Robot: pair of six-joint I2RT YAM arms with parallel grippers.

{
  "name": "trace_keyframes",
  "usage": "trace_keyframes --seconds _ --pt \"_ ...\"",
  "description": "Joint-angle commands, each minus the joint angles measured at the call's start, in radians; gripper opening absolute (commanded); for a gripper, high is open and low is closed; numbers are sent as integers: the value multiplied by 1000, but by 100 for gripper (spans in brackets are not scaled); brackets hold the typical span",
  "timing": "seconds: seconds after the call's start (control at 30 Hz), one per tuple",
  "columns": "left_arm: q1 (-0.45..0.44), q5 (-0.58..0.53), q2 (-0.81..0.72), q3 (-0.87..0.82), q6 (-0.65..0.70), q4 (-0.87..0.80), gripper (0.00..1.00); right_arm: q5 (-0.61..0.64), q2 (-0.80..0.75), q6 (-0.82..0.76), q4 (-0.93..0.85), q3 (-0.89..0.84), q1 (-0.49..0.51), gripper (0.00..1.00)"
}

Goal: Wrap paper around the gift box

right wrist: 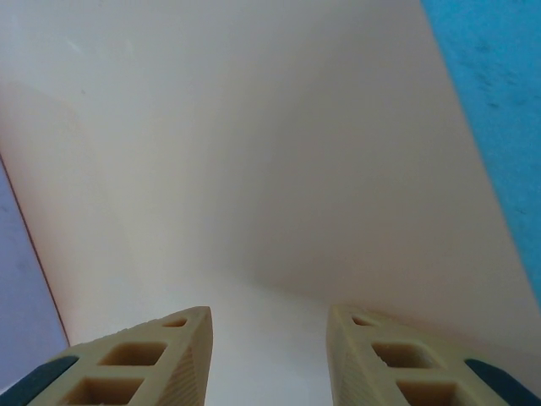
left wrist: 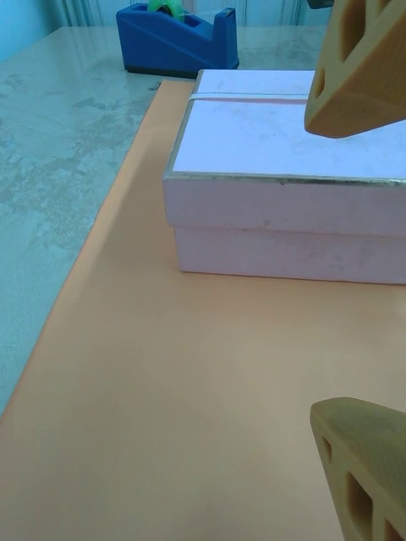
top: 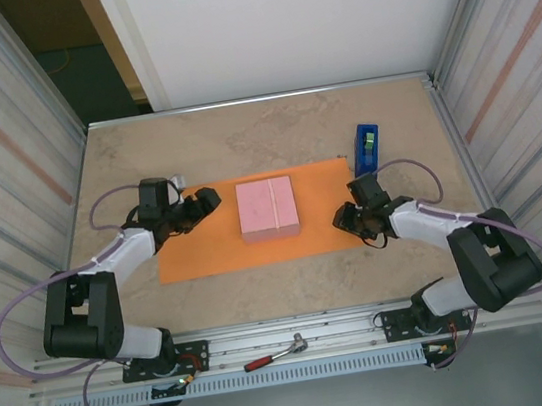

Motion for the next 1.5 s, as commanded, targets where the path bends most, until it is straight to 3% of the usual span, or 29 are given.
trace_keyframes --seconds 0.0,0.2,0.33,0.5,0.67,1.03,1.47 --pt "-12 40 -18 -2 22 -5 82 30 -62 47 -68 -31 -7 41" --pt "-30 101 -15 9 33 -9 84 -19 -154 29 -100 5 -5 43" --pt "-54 141 -10 14 54 -21 84 -84 -151 -20 -107 105 13 50" --pt "-79 163 26 26 54 1 84 -125 -33 -66 -97 249 84 74" --pt "-103 184 66 53 56 4 85 -143 120 -76 -64 359 127 78" --pt "-139 217 163 77 61 33 78 -199 281 -71 15 411 138 73" --pt "-173 255 211 101 66 63 49 -262 304 -59 82 403 156 33"
